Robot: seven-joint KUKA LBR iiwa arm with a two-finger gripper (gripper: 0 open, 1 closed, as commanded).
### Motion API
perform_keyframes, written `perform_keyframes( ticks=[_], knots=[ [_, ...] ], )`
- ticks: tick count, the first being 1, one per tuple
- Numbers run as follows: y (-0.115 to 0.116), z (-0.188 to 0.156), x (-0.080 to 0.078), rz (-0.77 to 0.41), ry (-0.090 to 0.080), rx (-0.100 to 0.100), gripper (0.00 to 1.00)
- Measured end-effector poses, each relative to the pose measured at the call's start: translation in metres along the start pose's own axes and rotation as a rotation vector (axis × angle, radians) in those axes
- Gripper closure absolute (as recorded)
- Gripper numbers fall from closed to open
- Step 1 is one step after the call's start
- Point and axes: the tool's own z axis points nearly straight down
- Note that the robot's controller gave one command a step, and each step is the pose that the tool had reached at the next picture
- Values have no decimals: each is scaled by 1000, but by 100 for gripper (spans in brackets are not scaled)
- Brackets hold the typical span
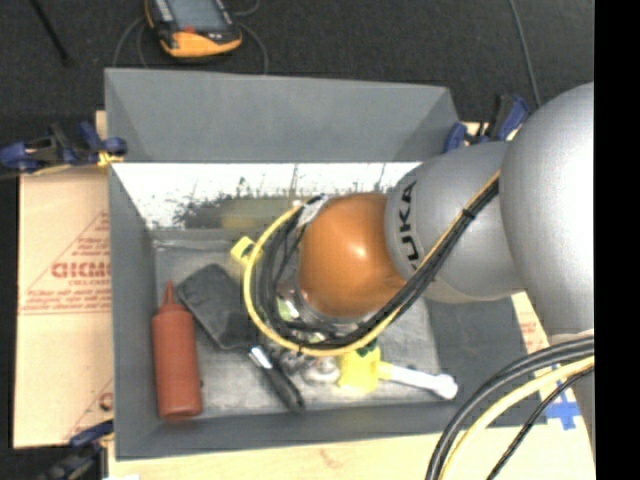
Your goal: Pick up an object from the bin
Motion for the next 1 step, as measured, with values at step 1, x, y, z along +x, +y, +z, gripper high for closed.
perform_keyframes(
  ticks=[1],
  knots=[
    [0,0,0,1,0,0,100]
  ],
)
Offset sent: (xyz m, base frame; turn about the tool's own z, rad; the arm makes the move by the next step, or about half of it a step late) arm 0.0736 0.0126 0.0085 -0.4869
